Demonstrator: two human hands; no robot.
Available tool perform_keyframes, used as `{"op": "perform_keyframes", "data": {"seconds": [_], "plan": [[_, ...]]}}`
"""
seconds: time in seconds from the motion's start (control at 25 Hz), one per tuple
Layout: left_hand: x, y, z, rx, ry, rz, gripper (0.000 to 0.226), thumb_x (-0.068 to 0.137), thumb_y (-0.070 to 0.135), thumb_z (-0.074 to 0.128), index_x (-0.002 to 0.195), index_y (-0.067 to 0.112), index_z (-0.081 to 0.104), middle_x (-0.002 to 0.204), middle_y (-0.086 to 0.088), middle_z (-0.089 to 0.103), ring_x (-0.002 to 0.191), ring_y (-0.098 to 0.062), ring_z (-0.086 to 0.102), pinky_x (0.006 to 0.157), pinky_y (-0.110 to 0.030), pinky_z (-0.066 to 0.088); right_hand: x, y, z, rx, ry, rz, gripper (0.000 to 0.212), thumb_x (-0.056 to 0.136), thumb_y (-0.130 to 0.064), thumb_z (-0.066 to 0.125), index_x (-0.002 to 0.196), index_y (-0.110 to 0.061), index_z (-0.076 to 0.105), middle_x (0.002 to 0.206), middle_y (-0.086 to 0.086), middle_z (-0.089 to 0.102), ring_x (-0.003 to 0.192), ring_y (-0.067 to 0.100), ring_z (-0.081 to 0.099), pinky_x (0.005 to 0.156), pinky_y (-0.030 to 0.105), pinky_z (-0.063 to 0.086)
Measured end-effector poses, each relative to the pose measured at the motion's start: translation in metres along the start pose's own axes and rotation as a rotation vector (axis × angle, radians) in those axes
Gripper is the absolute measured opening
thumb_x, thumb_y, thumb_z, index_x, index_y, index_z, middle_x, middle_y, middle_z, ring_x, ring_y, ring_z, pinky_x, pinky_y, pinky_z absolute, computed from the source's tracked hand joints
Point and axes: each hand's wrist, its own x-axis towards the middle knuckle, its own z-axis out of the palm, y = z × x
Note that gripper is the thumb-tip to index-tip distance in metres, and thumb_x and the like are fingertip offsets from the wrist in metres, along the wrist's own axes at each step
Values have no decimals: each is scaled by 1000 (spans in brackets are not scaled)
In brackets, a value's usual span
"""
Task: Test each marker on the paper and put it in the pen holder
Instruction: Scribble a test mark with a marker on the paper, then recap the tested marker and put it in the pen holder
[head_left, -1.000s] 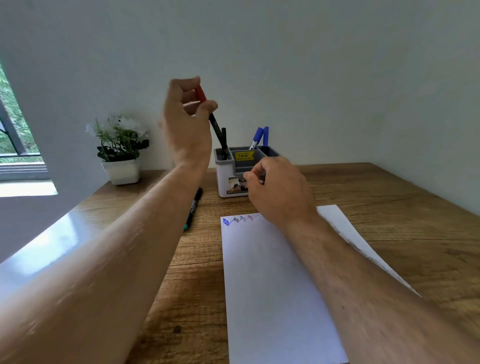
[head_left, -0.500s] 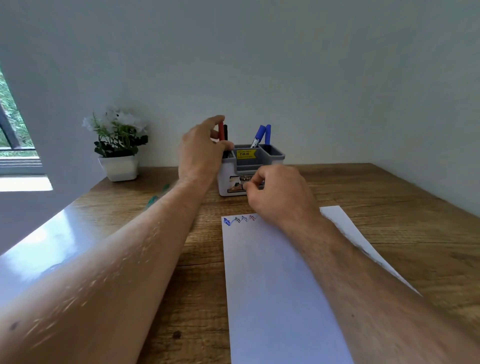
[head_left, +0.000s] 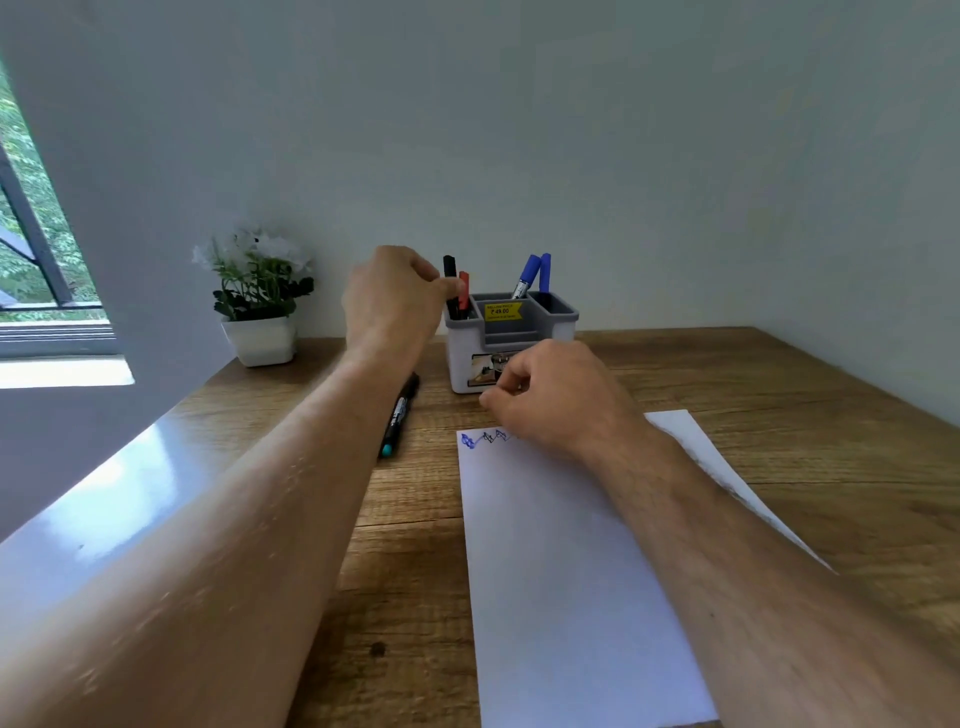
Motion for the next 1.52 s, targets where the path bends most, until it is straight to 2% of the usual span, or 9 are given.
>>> {"op": "perform_keyframes", "data": {"seconds": [0.08, 0.24, 0.52, 0.72, 0.88, 1.04, 1.2, 1.4, 1.52], "plan": [[3, -3, -16, 140, -120, -94, 37, 71, 47, 85, 89, 17, 73, 90, -2, 74, 82, -19, 70, 75, -33, 57, -1, 0, -1, 3, -3, 6, 19, 90, -41, 64, 84, -26, 74, 77, -12, 67, 73, 1, 60, 59, 20, 41], [-9, -18, -23, 408, -258, -126, 45, 64, 47, 89, 92, 16, 72, 90, -7, 73, 82, -27, 70, 77, -39, 60, -2, 1, -2, 9, 6, 2, 18, 91, -38, 64, 86, -25, 76, 77, -12, 65, 75, 2, 61, 62, 22, 43], [-23, -13, -20, 429, -357, -108, 48, 63, 44, 90, 96, 15, 71, 93, -6, 72, 87, -25, 67, 68, -34, 54, 0, 5, -2, -44, -186, -11, 14, 88, -26, 66, 95, -25, 78, 97, -10, 73, 89, 7, 64, 82, 31, 56], [-33, -12, -18, 620, -296, -10, 30, 84, 26, 77, 107, 11, 64, 83, -8, 53, 80, -26, 53, 65, -38, 45, -4, -2, -3, -36, -301, -4, 33, 81, -53, 72, 100, -26, 77, 96, -11, 68, 90, 8, 61, 75, 28, 52], [-34, -17, -24, 648, -275, -16, 27, 88, 23, 74, 108, 10, 63, 76, -7, 45, 77, -26, 49, 64, -38, 44, -4, -17, 2, -7, -308, -9, 21, 81, -42, 76, 94, -25, 76, 94, -9, 67, 89, 9, 61, 73, 29, 51], [-37, -17, -24, 616, -318, -23, 34, 87, 23, 75, 114, 10, 62, 87, -10, 49, 82, -27, 48, 68, -38, 45, 7, -27, 10, -33, -280, 16, 26, 78, -43, 78, 92, -21, 75, 94, -3, 70, 86, 13, 64, 77, 36, 56], [-35, -19, -20, 640, -313, -15, 33, 87, 22, 74, 115, 10, 63, 86, -9, 50, 82, -27, 49, 66, -38, 45, 15, -27, 12, -9, -319, 37, 28, 77, -44, 78, 95, -23, 72, 96, -4, 68, 88, 12, 63, 77, 35, 55], [-32, -24, -16, 652, -313, -22, 31, 86, 22, 75, 113, 11, 63, 73, -6, 43, 80, -27, 51, 64, -38, 45, 15, -13, 19, 76, -149, -19, 12, 89, -33, 67, 96, -27, 74, 97, -11, 68, 91, 8, 63, 82, 31, 53], [-31, -27, -13, 657, -306, -30, 29, 88, 23, 73, 113, 11, 62, 76, -7, 44, 81, -27, 51, 64, -38, 45, 12, -4, 20, 33, -184, -43, 15, 91, -30, 66, 102, -25, 75, 96, -12, 64, 91, 6, 60, 78, 26, 46]]}}
